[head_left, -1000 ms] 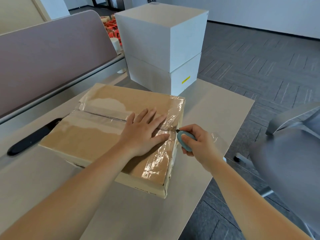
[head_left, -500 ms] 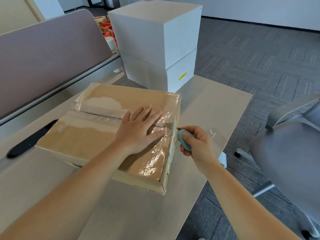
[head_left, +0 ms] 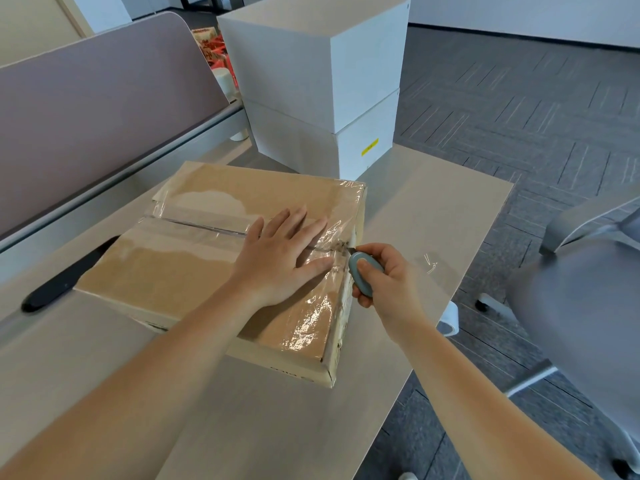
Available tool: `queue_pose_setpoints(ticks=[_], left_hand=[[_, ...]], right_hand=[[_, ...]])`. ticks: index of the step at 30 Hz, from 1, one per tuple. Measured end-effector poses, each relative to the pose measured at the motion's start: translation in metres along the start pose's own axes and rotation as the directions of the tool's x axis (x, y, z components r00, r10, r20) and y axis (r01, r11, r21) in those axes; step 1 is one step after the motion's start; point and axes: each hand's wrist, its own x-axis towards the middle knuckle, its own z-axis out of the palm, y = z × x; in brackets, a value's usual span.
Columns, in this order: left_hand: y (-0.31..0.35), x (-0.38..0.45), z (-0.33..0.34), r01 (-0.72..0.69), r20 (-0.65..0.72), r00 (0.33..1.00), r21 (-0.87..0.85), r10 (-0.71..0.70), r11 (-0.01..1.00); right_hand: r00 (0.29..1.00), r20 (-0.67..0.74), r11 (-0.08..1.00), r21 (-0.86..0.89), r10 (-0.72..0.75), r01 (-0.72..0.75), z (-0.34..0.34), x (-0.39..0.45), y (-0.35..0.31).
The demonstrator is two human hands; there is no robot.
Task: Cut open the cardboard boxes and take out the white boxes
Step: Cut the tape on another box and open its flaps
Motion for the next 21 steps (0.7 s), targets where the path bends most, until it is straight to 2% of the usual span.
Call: queue_pose_setpoints(ticks=[6, 11, 15, 21], left_hand=[[0.001, 0.0, 0.002, 0.004, 0.008, 1.0, 0.037, -0.005, 0.999], [0.001, 0.002, 0.001, 0.007, 0.008, 1.0, 0.044, -0.007, 0.999], [0.0, 0.002, 0.001, 0.006, 0.0, 1.0, 0.018, -0.006, 1.0], [0.0, 0.001, 0.002, 0.005, -0.02, 1.0, 0.003, -0.005, 1.0]], right_hand=[[0.997, -0.044, 0.987, -0.149, -0.067, 0.06, 0.007, 0.0, -0.002], [0.992, 0.029, 0.962, -0.245, -0.119, 0.122, 0.003, 0.004, -0.009], [0.994, 0.101, 0.99, -0.131, -0.042, 0.055, -0.004, 0.002, -0.009], [0.99, 0.135, 0.993, 0.1, 0.042, -0.056, -0.003, -0.005, 0.002]])
